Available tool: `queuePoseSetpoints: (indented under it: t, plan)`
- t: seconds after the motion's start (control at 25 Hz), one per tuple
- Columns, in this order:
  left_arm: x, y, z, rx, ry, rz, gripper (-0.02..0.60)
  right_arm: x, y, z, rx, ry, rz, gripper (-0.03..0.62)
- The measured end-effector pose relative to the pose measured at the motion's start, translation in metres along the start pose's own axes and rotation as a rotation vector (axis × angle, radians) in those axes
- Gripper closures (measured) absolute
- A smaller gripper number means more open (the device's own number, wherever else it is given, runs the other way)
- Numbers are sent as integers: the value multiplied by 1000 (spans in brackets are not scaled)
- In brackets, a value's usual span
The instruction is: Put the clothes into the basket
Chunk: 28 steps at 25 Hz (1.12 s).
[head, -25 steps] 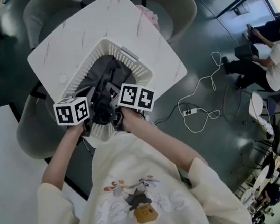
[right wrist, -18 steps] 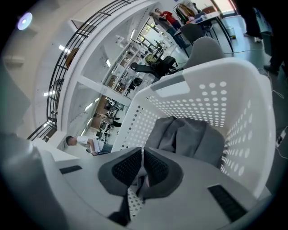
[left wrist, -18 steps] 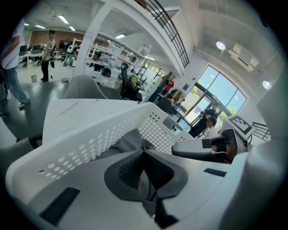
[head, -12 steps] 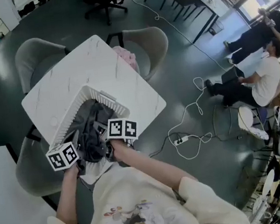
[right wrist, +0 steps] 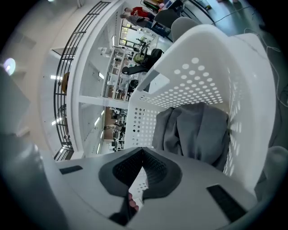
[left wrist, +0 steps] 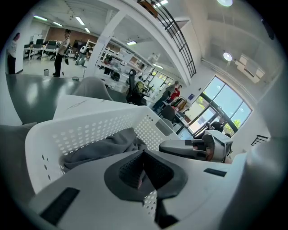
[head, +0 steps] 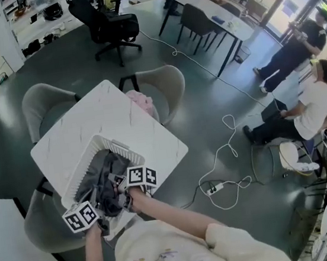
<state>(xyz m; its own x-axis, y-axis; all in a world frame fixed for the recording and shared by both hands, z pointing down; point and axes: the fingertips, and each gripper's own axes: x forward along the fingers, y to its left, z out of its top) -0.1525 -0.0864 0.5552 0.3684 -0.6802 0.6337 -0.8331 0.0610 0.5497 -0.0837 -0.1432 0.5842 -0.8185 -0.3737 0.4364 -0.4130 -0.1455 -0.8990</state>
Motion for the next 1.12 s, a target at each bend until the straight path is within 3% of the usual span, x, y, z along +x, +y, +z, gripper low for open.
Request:
queuePoseSetpoints:
  t: [0.32,0.56,0.76,0.96,1.12]
  plan:
    - [-32,-29,-9,51,-91,72,571,-25,12,-15,25,15,83,585]
    - [-45,-51,-22,59,-128,86,571,-53,29,-22,-184,19,129,585]
    - [-61,-78,-38,79,-144,85,571,-89,31,-31,-291,11,164,585]
    - [-63,-106,-63,75,-161,70,571,-126,26,-50,-257,53,244,585]
    - [-72,-128,-88,79,-160,66,571,-160,17,-73,-356,73,250,586]
